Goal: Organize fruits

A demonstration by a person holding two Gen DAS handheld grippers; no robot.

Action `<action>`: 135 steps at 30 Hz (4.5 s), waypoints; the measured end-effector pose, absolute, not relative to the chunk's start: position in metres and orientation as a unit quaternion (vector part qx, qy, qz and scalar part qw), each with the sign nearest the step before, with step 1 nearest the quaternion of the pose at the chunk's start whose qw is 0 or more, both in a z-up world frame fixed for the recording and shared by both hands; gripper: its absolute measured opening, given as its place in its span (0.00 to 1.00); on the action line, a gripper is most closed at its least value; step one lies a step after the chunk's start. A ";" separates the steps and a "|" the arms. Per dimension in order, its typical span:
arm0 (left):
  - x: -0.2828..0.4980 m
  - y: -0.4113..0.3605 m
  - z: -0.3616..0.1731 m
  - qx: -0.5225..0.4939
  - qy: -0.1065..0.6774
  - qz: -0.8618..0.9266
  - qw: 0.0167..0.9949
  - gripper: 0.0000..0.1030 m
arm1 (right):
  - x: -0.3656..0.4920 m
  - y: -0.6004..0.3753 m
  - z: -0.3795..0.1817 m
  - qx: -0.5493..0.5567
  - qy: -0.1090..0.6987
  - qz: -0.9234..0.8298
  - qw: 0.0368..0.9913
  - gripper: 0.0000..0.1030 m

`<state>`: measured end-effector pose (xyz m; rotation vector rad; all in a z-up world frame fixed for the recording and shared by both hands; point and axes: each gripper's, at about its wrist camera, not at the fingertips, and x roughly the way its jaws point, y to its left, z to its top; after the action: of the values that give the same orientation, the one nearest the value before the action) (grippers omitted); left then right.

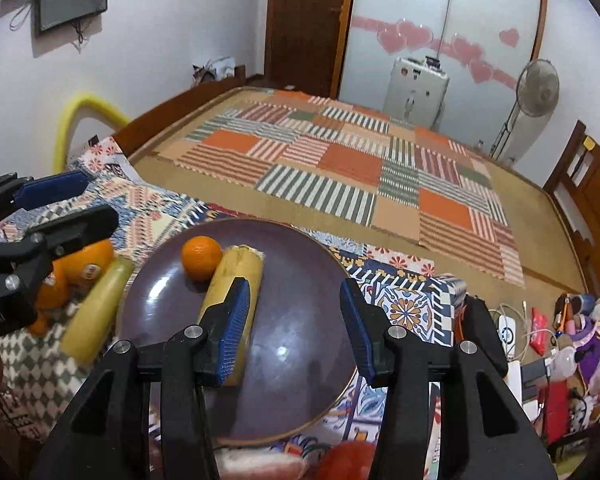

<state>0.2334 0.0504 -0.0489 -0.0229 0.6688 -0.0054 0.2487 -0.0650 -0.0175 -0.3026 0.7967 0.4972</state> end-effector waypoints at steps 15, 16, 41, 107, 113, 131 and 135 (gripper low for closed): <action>0.144 0.097 -0.027 -0.020 0.296 0.026 0.955 0.71 | 0.184 -0.046 0.009 -0.124 0.326 0.275 0.896 0.43; 0.140 0.100 -0.031 -0.022 0.301 0.029 0.953 0.71 | 0.182 -0.043 0.006 -0.126 0.326 0.276 0.895 0.43; 0.151 0.136 -0.128 -0.018 0.373 0.026 0.927 0.71 | 0.160 0.029 -0.076 -0.129 0.383 0.340 0.849 0.43; 0.071 0.131 -0.111 -0.059 0.342 -0.016 0.938 0.63 | 0.169 0.002 -0.086 -0.127 0.427 0.320 0.836 0.35; 0.078 0.131 -0.115 -0.060 0.344 -0.018 0.937 0.63 | 0.183 0.001 -0.097 -0.099 0.455 0.337 0.818 0.34; 0.105 0.092 -0.096 -0.030 0.341 -0.039 0.939 0.43 | 0.166 -0.049 -0.038 -0.055 0.375 0.326 0.866 0.33; 0.103 0.072 -0.143 -0.046 0.371 -0.041 0.927 0.60 | 0.167 -0.054 -0.048 -0.039 0.383 0.330 0.862 0.33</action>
<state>0.1032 0.0724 -0.1427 -0.0942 0.7610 -0.0845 0.1669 -0.0537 -0.0485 -0.0823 0.8033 0.6921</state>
